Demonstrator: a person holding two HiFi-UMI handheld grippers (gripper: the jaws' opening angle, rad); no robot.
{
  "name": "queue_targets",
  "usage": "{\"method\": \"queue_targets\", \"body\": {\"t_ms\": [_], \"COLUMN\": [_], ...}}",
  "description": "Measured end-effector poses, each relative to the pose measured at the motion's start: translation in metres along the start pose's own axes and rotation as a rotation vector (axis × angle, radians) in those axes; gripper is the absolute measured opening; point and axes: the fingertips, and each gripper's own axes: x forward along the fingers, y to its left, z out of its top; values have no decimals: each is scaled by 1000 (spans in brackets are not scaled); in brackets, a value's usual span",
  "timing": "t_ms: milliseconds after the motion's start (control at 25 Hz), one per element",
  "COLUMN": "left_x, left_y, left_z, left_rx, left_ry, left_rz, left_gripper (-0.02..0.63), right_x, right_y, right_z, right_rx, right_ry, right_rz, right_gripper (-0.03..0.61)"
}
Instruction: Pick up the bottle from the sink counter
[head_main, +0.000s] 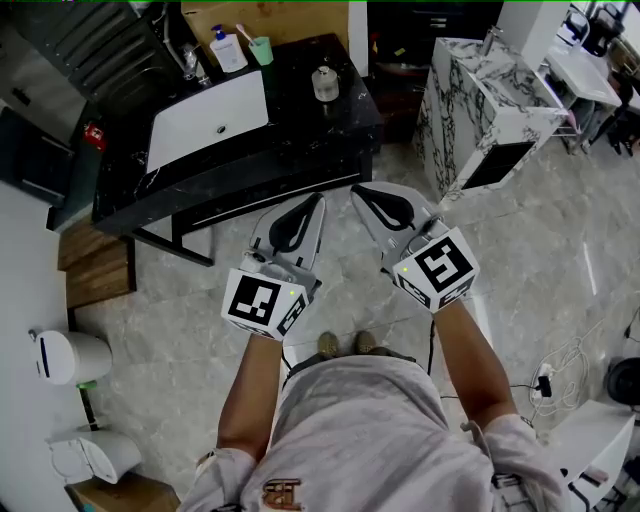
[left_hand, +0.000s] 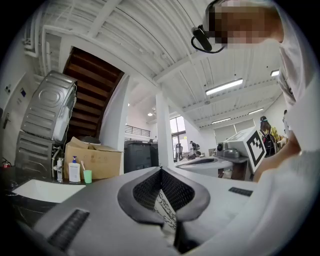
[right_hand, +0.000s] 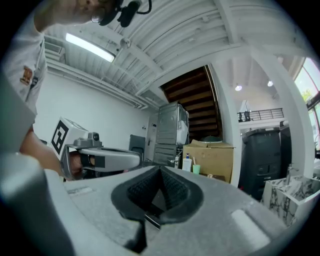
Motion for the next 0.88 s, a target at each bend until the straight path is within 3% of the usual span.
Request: {"method": "queue_targets", "body": {"t_ms": [520,880], "left_x": [20,50], "left_y": [7,56], "left_z": [0,-6], "left_rx": [20,12], "left_ry": [-1,-17], "left_rz": [59,70], "left_gripper": [0,0], "right_x": [2,49], "right_y": [-29,-60], "right_z": [1,-9], "right_rx": [-14,-34], "right_ry": [-15,2], "right_rz": [34,33], "right_gripper": [0,0]}}
